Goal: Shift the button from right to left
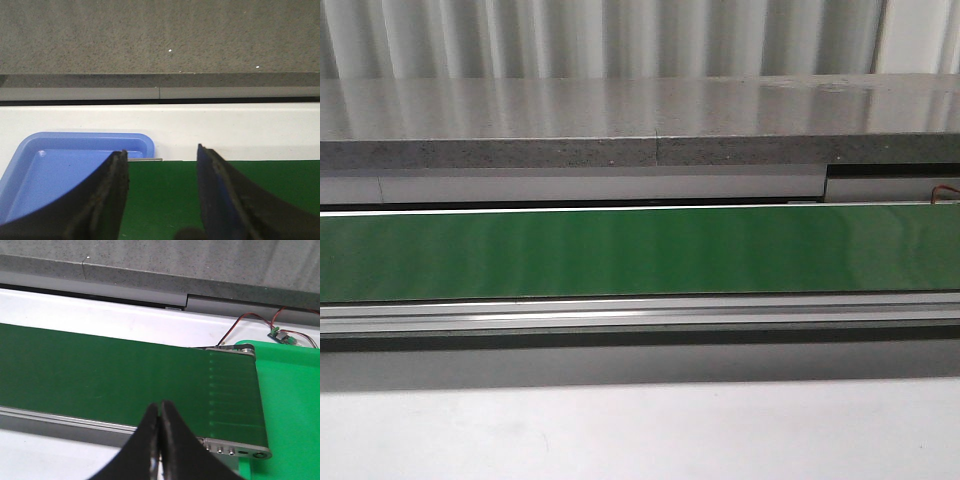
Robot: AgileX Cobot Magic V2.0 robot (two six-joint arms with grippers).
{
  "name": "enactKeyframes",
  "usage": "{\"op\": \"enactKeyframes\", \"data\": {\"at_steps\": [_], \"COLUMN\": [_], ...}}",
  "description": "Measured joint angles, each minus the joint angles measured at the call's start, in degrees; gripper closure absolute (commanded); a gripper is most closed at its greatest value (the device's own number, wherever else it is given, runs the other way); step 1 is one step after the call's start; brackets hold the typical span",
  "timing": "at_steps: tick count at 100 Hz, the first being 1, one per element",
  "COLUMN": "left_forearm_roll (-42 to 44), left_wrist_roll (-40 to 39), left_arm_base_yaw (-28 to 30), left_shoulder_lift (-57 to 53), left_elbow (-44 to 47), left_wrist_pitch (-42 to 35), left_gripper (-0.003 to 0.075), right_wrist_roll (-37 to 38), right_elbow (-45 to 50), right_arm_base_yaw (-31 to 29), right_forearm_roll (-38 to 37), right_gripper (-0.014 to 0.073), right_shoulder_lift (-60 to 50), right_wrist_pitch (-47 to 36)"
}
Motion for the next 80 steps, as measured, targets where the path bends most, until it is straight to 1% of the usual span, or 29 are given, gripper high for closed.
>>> {"op": "enactKeyframes", "data": {"at_steps": [7,20,36,48,80], "left_forearm_roll": [-0.5,-1.6,-1.9,-2.0,-2.1], "left_wrist_roll": [0.0,0.0,0.0,0.0,0.0], "left_arm_base_yaw": [-0.9,-1.7,-1.7,-1.7,-1.7], "left_shoulder_lift": [-4.7,-13.5,-21.9,-25.9,-27.1], "left_elbow": [2.5,6.7,11.0,12.5,13.2], "left_wrist_pitch": [0.3,0.6,1.0,1.1,1.1], "left_gripper": [0.0562,0.0743,0.0740,0.0740,0.0740], "right_wrist_roll": [0.0,0.0,0.0,0.0,0.0], "right_elbow": [0.0,0.0,0.0,0.0,0.0], "right_arm_base_yaw": [0.0,0.0,0.0,0.0,0.0], "right_forearm_roll": [0.0,0.0,0.0,0.0,0.0], "right_gripper": [0.0661,0.0661,0.0661,0.0661,0.0661], "right_shoulder_lift": [0.0,0.0,0.0,0.0,0.0], "right_wrist_pitch": [0.0,0.0,0.0,0.0,0.0]}}
